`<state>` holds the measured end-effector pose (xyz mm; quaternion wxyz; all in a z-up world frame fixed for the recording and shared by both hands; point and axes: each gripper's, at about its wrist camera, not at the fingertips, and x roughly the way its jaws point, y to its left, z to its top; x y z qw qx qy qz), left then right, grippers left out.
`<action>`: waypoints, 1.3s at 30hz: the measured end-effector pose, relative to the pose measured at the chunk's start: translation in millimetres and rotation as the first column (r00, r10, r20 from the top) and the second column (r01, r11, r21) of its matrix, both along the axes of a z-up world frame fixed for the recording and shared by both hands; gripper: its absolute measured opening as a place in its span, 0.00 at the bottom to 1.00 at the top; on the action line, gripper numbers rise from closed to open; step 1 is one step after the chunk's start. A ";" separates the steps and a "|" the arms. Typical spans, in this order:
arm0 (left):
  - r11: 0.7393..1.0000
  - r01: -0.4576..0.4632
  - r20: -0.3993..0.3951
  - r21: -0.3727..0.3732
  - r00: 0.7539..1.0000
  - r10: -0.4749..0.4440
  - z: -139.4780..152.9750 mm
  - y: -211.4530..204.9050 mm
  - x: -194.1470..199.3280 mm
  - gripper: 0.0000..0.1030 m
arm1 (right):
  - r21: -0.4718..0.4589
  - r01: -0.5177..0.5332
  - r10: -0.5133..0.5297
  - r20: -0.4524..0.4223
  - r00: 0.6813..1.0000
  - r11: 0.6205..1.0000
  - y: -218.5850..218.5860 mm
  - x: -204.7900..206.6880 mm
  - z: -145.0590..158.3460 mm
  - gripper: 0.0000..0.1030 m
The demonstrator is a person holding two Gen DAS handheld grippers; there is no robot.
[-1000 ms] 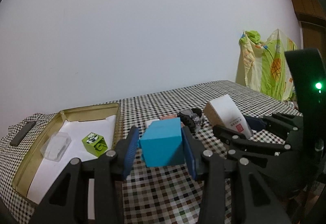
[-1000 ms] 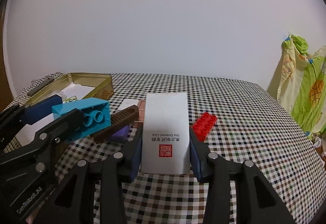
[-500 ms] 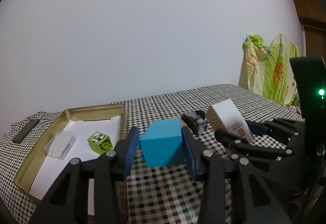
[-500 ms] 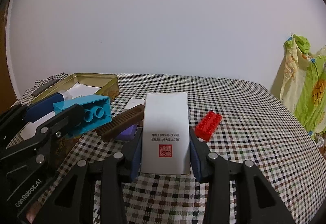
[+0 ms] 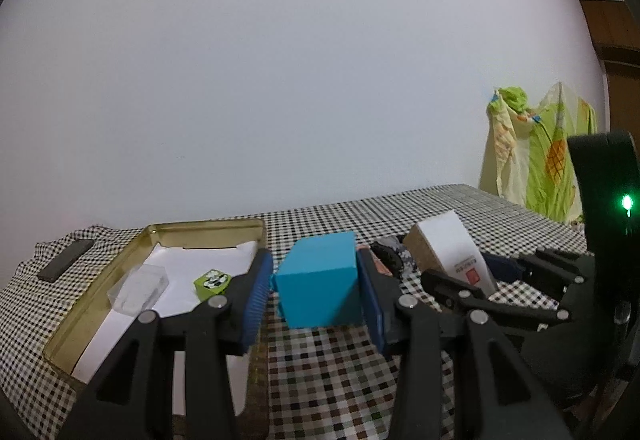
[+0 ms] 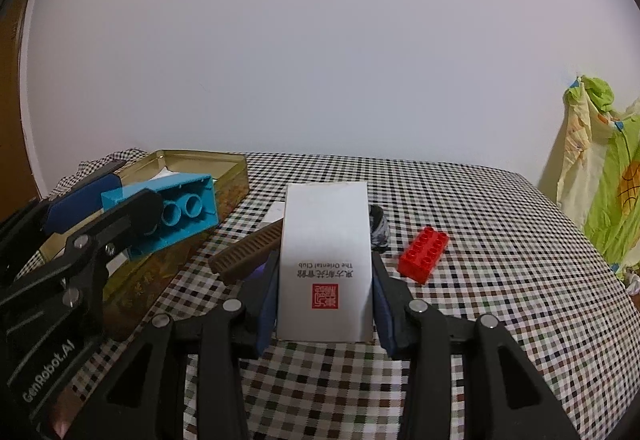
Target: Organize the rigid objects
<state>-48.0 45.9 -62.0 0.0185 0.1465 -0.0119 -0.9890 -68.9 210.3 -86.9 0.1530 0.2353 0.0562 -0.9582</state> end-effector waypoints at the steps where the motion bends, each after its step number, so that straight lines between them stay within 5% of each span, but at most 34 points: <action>1: 1.000 -0.003 -0.001 0.002 1.000 0.003 0.2 -1.4 0.2 0.40 | 0.001 -0.005 0.005 -0.002 1.000 1.000 -1.5 1.0 0.1 0.42; 22: 0.998 -0.059 -0.059 0.032 0.996 0.060 13.5 -36.3 24.4 0.40 | 0.012 -0.092 0.091 0.007 0.996 0.996 -27.6 3.2 -1.5 0.42; 39: 0.968 -0.250 0.086 0.002 0.965 0.249 8.8 -134.4 -0.6 0.40 | -0.012 -0.316 0.316 0.087 0.945 0.949 -103.1 -18.5 8.9 0.42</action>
